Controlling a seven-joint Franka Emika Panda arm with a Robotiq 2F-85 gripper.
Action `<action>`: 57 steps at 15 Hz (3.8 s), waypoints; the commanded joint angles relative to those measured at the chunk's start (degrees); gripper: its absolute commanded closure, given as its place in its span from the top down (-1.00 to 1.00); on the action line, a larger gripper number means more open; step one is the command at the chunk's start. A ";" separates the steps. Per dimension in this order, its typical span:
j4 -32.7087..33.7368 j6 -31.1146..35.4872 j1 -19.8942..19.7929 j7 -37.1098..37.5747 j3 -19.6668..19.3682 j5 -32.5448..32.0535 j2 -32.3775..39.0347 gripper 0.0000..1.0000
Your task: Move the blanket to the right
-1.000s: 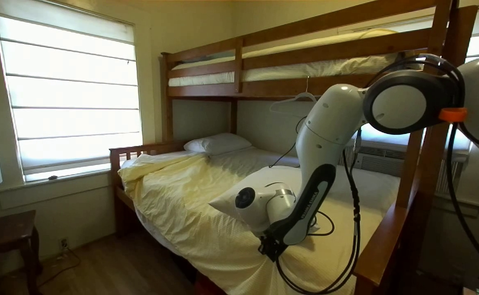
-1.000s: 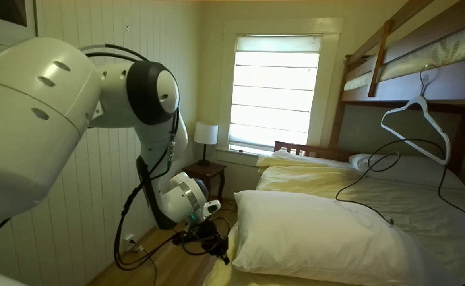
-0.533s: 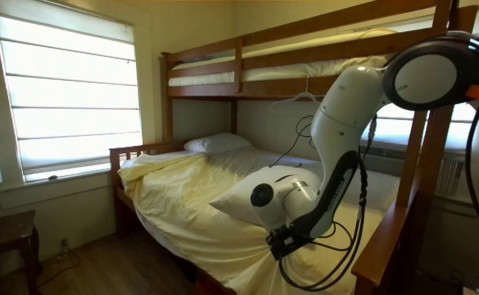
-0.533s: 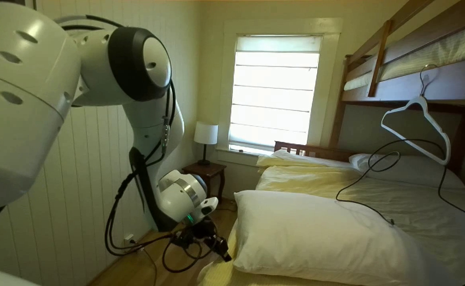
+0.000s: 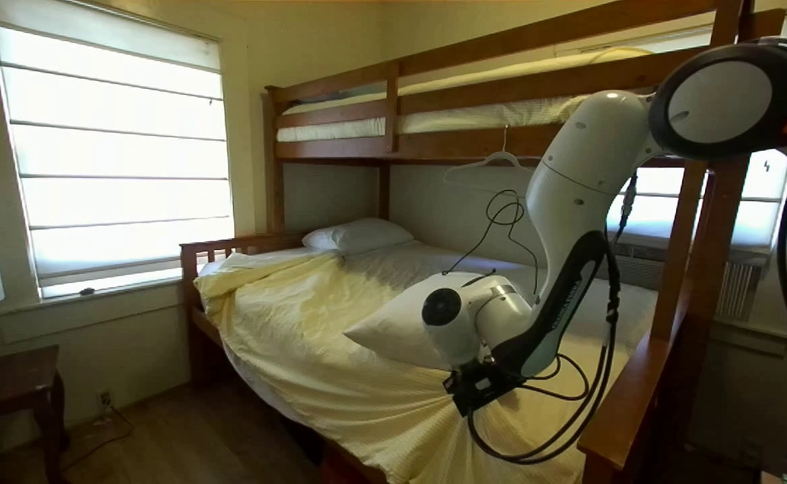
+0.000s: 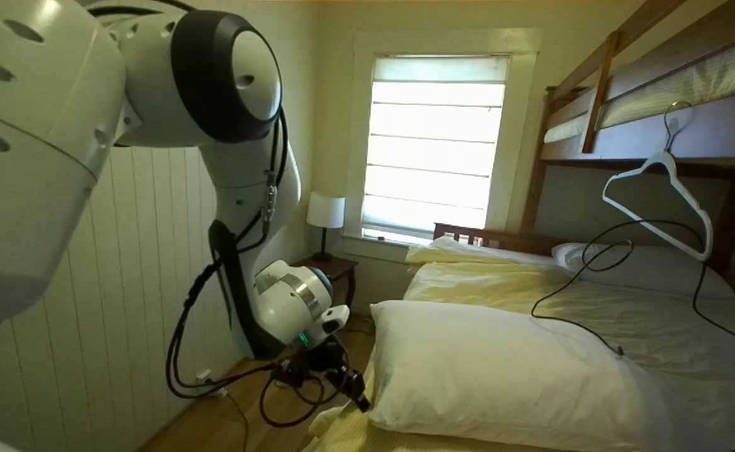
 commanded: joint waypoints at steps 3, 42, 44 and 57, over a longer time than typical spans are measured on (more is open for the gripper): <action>-9.06 -2.96 -4.66 14.49 -0.62 -5.19 -9.92 -0.97; -23.01 26.92 -28.39 42.01 -11.55 -3.54 -28.69 -0.87; -24.04 25.02 -30.03 41.73 -13.47 -3.56 -30.39 -0.87; -22.82 26.87 -37.02 42.96 -21.47 -9.01 -37.04 0.06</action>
